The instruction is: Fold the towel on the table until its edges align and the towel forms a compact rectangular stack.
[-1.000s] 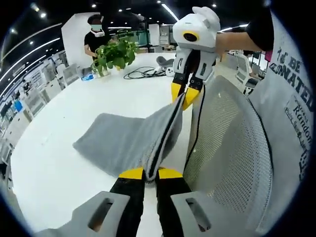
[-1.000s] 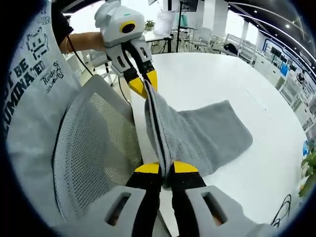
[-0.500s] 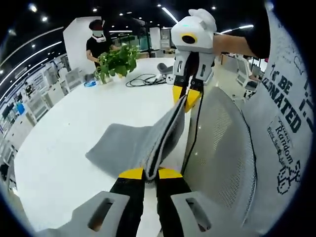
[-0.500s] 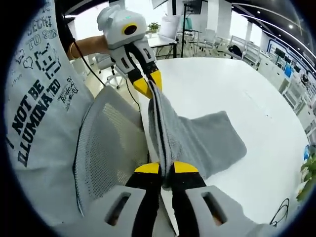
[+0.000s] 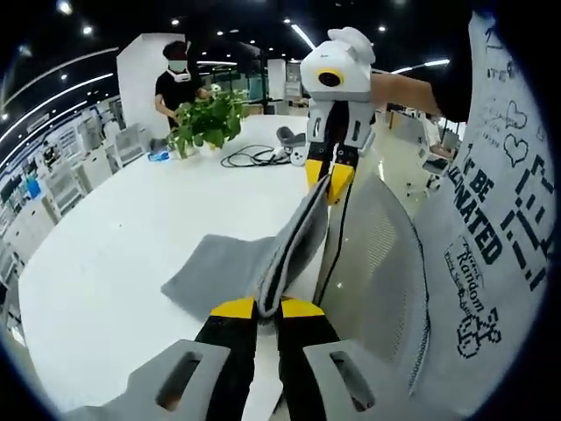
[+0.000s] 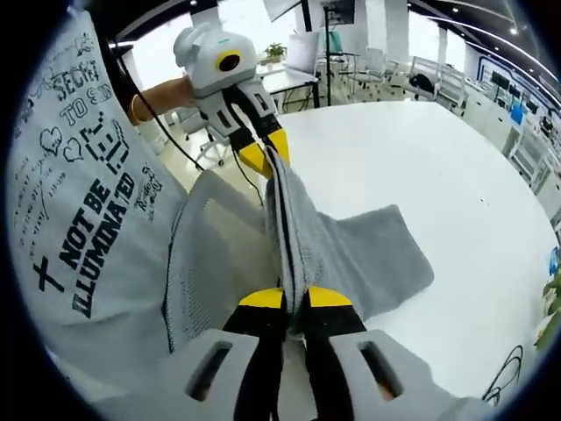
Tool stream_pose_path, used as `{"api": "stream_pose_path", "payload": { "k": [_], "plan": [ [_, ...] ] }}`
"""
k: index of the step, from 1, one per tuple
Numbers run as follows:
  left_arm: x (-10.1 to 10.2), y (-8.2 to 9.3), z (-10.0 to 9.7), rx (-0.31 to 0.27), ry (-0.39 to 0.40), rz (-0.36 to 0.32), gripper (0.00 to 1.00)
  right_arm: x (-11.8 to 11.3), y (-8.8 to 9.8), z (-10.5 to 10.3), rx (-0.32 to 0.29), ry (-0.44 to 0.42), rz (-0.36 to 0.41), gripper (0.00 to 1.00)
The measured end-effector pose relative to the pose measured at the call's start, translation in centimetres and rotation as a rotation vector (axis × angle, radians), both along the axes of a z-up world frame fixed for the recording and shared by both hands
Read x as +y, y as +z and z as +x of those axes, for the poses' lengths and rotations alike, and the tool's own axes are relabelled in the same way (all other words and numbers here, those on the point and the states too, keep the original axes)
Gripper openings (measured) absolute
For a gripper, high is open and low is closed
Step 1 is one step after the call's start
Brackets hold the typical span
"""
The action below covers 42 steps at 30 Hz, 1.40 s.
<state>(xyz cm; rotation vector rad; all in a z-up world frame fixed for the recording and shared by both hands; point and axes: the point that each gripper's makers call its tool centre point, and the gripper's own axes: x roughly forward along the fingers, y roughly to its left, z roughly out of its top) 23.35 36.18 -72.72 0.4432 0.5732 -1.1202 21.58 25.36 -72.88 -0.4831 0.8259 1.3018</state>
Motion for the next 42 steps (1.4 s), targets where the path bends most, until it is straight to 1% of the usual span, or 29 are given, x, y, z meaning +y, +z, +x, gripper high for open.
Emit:
{"api": "stream_pose_path", "payload": {
  "k": [4,8,13,15,17,18,20,23,24,25,30,32,34,36,39,42],
  "plan": [
    [-0.2,0.1,0.5,0.01,-0.007,-0.003,0.08,-0.2,0.3,0.7,0.006,-0.019,0.011,0.05],
    [-0.3,-0.3,1.6,0.045,0.018,-0.032,0.08,-0.3,0.3,2.0,0.012,-0.055,0.027,0.05],
    [-0.6,-0.5,3.3,0.048,0.029,-0.039,0.08,-0.5,0.1,3.5,0.019,-0.092,0.036,0.05],
    [-0.6,-0.6,4.1,0.045,0.035,-0.036,0.08,-0.6,0.0,4.3,0.028,-0.126,0.048,0.05],
    [-0.6,-0.5,5.0,0.048,0.05,-0.041,0.08,-0.6,0.1,5.1,0.058,-0.182,0.067,0.05],
    [-0.6,-0.5,5.4,0.046,0.056,-0.045,0.08,-0.7,0.2,5.7,0.064,-0.196,0.077,0.05],
    [-0.6,-0.4,6.3,0.046,0.073,-0.061,0.08,-0.8,0.2,6.4,0.062,-0.208,0.081,0.05],
    [-0.8,-0.6,7.7,0.064,0.11,-0.115,0.08,-1.0,0.0,7.7,0.063,-0.232,0.087,0.05],
    [-0.8,-0.9,8.2,0.095,0.139,-0.143,0.08,-1.0,-0.2,8.2,0.068,-0.242,0.091,0.05],
    [-0.8,-1.2,8.5,0.104,0.148,-0.146,0.08,-1.0,-0.4,8.6,0.073,-0.246,0.093,0.05],
    [-0.8,-2.8,10.0,0.118,0.184,-0.149,0.08,-1.0,-1.9,10.3,0.095,-0.28,0.09,0.05],
    [-0.8,-3.6,10.5,0.123,0.196,-0.14,0.08,-1.0,-2.6,10.9,0.11,-0.289,0.081,0.05],
    [-0.9,-4.4,11.1,0.131,0.203,-0.132,0.08,-1.1,-3.1,11.3,0.113,-0.289,0.074,0.05],
    [-0.9,-5.1,11.7,0.133,0.202,-0.119,0.08,-1.1,-4.0,12.1,0.108,-0.294,0.064,0.06],
    [-0.8,-6.0,12.5,0.141,0.199,-0.103,0.08,-1.2,-5.0,13.0,0.129,-0.309,0.058,0.06],
    [-0.9,-7.3,13.4,0.159,0.208,-0.087,0.08,-1.3,-6.0,13.9,0.148,-0.328,0.053,0.06]
  ]
}}
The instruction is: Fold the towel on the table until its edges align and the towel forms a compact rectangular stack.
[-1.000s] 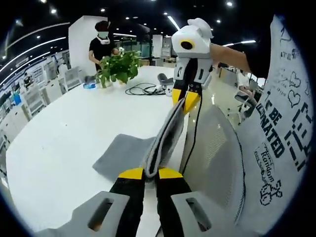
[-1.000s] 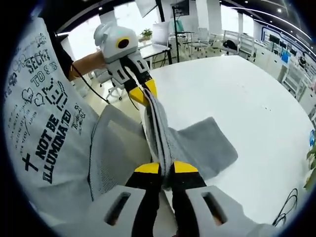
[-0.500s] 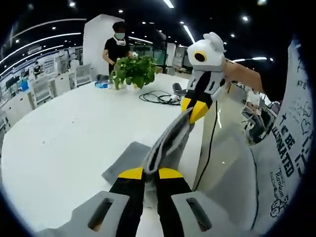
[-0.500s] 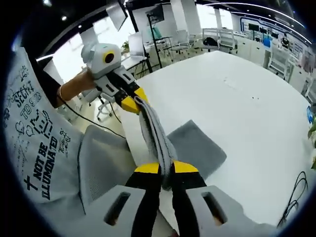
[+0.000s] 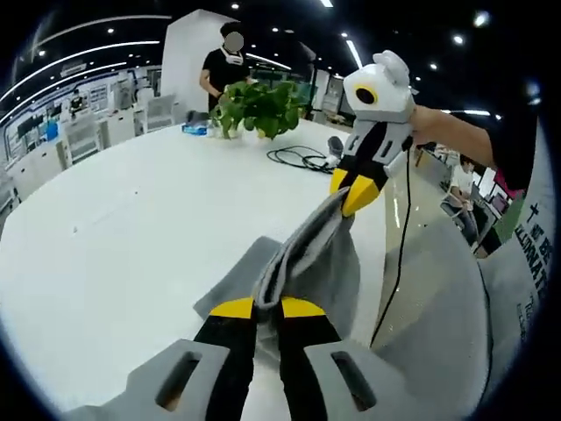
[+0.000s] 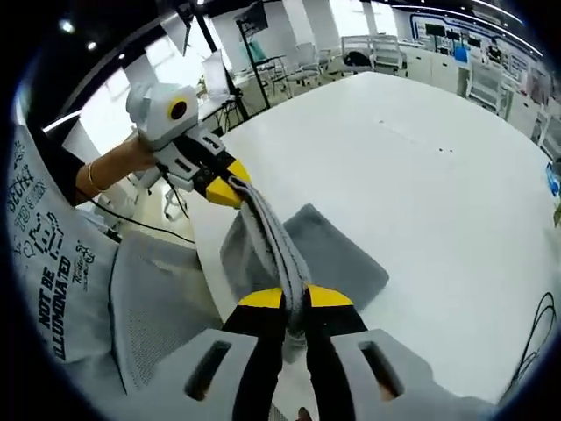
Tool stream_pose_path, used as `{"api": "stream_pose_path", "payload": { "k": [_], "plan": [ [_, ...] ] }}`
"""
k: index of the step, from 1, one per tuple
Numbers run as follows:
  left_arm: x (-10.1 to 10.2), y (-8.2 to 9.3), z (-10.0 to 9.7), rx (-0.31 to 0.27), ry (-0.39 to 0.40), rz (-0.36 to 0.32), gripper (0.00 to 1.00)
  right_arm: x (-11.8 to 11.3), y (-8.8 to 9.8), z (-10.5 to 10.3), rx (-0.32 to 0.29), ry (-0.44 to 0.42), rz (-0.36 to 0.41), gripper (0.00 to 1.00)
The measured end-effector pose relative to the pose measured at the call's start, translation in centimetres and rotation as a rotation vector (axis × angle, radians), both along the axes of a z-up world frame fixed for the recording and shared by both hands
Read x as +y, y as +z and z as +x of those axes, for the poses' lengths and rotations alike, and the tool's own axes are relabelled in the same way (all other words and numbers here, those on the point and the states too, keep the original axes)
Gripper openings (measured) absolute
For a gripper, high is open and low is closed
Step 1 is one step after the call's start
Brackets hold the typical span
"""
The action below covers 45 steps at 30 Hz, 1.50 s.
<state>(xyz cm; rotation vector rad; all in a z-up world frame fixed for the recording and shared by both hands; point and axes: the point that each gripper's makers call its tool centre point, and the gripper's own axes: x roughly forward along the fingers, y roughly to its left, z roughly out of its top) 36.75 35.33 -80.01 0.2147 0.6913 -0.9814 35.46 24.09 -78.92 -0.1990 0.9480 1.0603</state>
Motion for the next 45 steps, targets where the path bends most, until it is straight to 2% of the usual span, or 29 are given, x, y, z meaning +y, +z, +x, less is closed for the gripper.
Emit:
{"api": "stream_pose_path", "payload": {
  "k": [3,10,13,15,19,23,27,31,38,40,42,44,45],
  "plan": [
    [0.1,-0.7,0.9,-0.022,0.018,0.017,0.08,0.0,-0.8,1.1,0.001,-0.034,0.012,0.06],
    [0.1,-3.8,1.9,0.033,0.041,0.043,0.09,0.0,-3.1,2.2,0.062,-0.085,0.029,0.07],
    [0.0,-4.6,2.4,0.05,0.08,0.019,0.09,-0.2,-4.3,2.7,0.081,-0.115,0.02,0.07],
    [0.0,-5.5,2.5,0.077,0.079,0.033,0.09,-0.2,-5.1,2.8,0.121,-0.139,0.028,0.07],
    [0.1,-7.1,2.7,0.105,0.08,0.059,0.09,-0.2,-6.3,3.5,0.138,-0.173,0.042,0.07],
    [-0.1,-7.6,3.3,0.118,0.092,0.047,0.1,-0.7,-7.4,4.1,0.165,-0.199,0.036,0.08],
    [0.0,-8.2,3.5,0.132,0.088,0.056,0.11,-0.8,-7.8,4.7,0.186,-0.219,0.052,0.08],
    [0.4,-8.5,4.0,0.138,0.12,0.062,0.16,-0.8,-8.2,5.3,0.201,-0.253,0.079,0.1],
    [0.6,-8.0,5.1,0.131,0.17,0.004,0.17,-0.6,-7.0,6.4,0.154,-0.29,0.166,0.13],
    [0.5,-8.0,5.2,0.151,0.18,-0.014,0.18,-0.4,-6.8,6.4,0.153,-0.285,0.177,0.17],
    [0.3,-8.1,5.1,0.179,0.185,-0.036,0.2,-0.2,-6.5,6.1,0.151,-0.266,0.183,0.27],
    [0.3,-8.1,5.1,0.183,0.187,-0.042,0.2,0.0,-6.2,6.0,0.122,-0.233,0.192,0.33],
    [0.3,-8.1,5.1,0.182,0.19,-0.039,0.2,0.0,-6.1,5.9,0.097,-0.212,0.187,0.32]
  ]
}}
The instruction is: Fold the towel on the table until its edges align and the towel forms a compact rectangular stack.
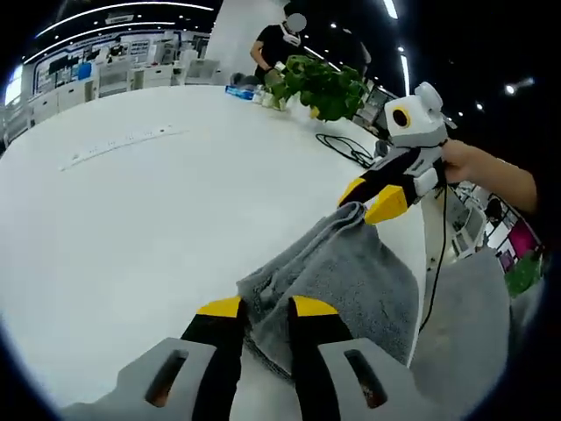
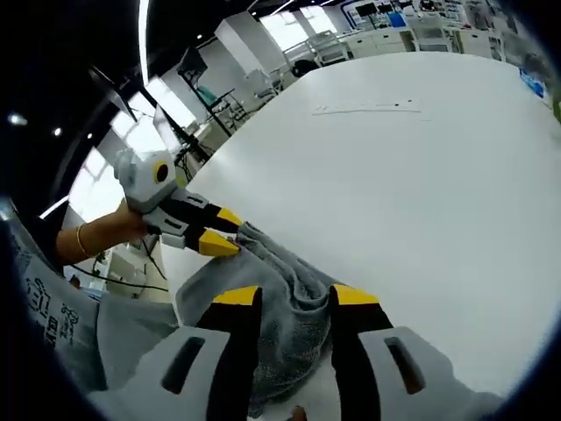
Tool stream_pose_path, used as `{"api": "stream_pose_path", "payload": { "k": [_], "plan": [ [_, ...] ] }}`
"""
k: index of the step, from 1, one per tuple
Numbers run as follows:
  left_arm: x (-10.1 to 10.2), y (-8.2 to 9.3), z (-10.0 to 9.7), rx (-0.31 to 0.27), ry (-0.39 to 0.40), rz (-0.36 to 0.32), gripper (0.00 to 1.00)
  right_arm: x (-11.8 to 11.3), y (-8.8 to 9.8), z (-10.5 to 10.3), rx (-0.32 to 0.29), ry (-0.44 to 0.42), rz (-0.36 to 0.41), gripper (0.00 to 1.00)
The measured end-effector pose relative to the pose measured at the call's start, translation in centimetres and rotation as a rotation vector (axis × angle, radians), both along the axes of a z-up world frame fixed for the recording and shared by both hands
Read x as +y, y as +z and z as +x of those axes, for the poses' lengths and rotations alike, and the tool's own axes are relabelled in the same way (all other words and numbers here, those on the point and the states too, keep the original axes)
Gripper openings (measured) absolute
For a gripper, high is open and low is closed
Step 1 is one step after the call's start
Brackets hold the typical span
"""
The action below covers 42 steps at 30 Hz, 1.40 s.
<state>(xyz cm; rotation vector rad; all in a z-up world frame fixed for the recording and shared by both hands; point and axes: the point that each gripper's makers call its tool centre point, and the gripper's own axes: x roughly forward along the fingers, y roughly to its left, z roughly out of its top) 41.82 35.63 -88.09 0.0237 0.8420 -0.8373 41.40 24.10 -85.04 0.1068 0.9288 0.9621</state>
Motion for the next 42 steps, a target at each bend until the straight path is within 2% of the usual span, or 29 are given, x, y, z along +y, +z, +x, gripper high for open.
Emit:
{"api": "stream_pose_path", "payload": {
  "k": [5,7,9,13,15,18,23,26,29,32,33,38,40,42],
  "plan": [
    [0.4,-0.9,0.0,0.004,0.024,0.032,0.19,-1.0,-0.9,0.2,-0.064,0.026,-0.083,0.2],
    [0.4,-1.1,0.0,0.003,0.03,0.032,0.19,-1.4,-1.5,0.5,-0.07,0.016,-0.11,0.15],
    [0.3,-1.4,0.1,0.002,0.036,0.034,0.19,-1.9,-2.1,1.0,-0.046,-0.039,-0.117,0.09],
    [0.4,-1.9,0.1,0.007,0.054,0.021,0.18,-2.1,-3.0,1.3,0.005,-0.091,-0.108,0.09],
    [0.3,-2.0,0.1,0.007,0.055,0.021,0.16,-2.0,-3.5,1.3,0.009,-0.097,-0.112,0.09],
    [0.0,-2.2,-0.2,-0.03,0.028,0.039,0.1,-2.1,-4.5,1.3,0.005,-0.093,-0.144,0.1],
    [-0.1,-2.3,-0.1,-0.054,0.032,0.041,0.08,-2.1,-5.9,1.1,-0.015,-0.105,-0.162,0.1],
    [-0.1,-2.3,-0.1,-0.075,0.01,0.062,0.08,-2.3,-5.7,1.3,0.006,-0.153,-0.128,0.1],
    [-0.2,-1.8,0.0,-0.089,-0.008,0.099,0.1,-2.4,-5.2,1.2,-0.032,-0.143,-0.11,0.11],
    [0.1,-1.0,0.4,-0.123,-0.012,0.115,0.14,-2.9,-4.5,1.5,-0.035,-0.178,-0.089,0.14],
    [0.3,-0.4,0.8,-0.164,-0.021,0.117,0.13,-3.1,-4.3,1.6,-0.036,-0.186,-0.089,0.16],
    [1.6,1.5,1.7,-0.208,0.023,0.112,0.17,-4.0,-3.0,1.6,-0.067,-0.188,-0.094,0.22],
    [2.4,1.9,2.0,-0.245,0.019,0.167,0.21,-4.4,-2.7,1.5,-0.078,-0.192,-0.102,0.25],
    [2.7,2.3,1.7,-0.252,0.013,0.172,0.23,-4.8,-2.0,1.2,-0.102,-0.191,-0.108,0.27]
  ]
}}
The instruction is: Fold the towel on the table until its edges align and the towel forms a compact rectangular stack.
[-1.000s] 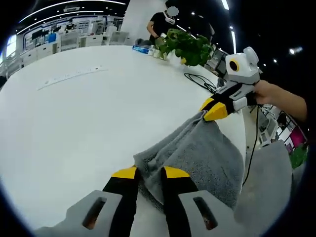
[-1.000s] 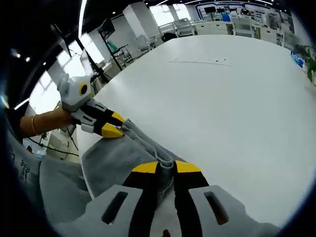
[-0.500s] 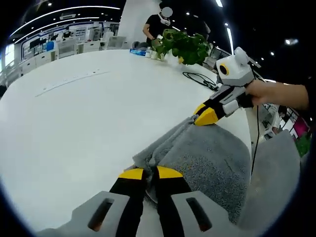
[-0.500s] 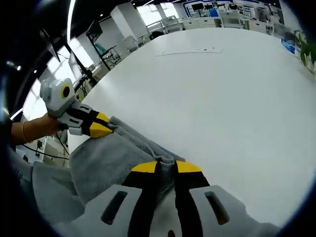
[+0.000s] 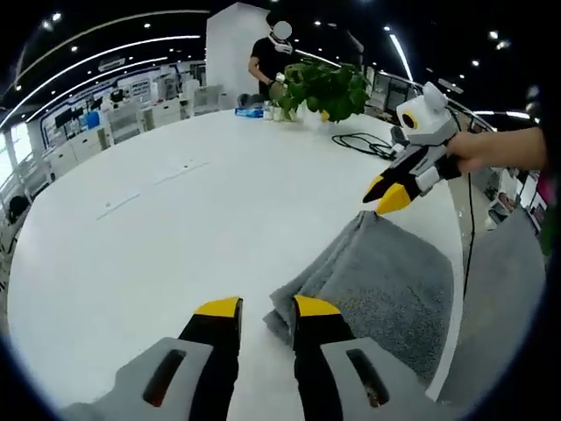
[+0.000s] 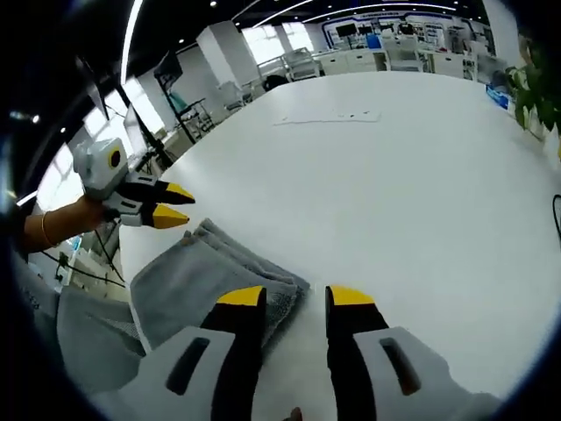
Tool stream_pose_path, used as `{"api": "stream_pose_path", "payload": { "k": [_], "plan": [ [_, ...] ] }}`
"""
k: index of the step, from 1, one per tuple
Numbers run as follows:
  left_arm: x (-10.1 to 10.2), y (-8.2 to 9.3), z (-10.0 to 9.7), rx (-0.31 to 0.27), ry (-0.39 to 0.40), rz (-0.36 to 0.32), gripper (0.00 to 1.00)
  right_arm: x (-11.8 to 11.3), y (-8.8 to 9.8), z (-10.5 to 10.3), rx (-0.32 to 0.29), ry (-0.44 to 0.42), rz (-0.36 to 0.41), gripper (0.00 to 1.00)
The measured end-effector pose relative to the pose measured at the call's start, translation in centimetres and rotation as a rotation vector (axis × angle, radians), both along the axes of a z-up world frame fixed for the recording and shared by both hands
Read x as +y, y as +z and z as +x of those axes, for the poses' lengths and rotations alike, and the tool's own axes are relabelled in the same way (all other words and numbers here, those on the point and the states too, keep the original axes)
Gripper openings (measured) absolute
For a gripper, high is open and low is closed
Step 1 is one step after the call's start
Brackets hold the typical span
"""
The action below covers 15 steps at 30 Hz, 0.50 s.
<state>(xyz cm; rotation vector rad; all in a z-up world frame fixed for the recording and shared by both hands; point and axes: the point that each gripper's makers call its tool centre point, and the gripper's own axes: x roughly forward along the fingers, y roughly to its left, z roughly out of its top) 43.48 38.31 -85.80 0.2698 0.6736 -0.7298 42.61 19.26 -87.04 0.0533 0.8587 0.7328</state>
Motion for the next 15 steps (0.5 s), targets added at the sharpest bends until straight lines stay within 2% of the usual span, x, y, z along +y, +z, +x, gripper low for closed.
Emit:
{"api": "stream_pose_path", "payload": {
  "k": [4,9,10,13,15],
  "plan": [
    [-0.2,0.8,-1.0,0.0,-0.014,-0.03,0.25,-0.2,0.8,-0.9,-0.029,0.028,-0.002,0.31],
    [-1.2,1.1,-3.0,0.007,-0.082,-0.014,0.32,-0.1,1.6,-1.8,-0.062,0.097,-0.028,0.39],
    [-1.4,1.3,-3.4,0.006,-0.095,-0.017,0.33,-0.2,1.9,-1.9,-0.073,0.099,-0.03,0.42],
    [-1.8,1.7,-4.3,0.017,-0.119,-0.039,0.38,-0.2,2.8,-1.9,-0.168,0.15,-0.077,0.53],
    [-2.4,2.2,-5.2,0.016,-0.164,-0.067,0.43,0.2,3.2,-2.6,-0.168,0.185,-0.072,0.54]
  ]
}}
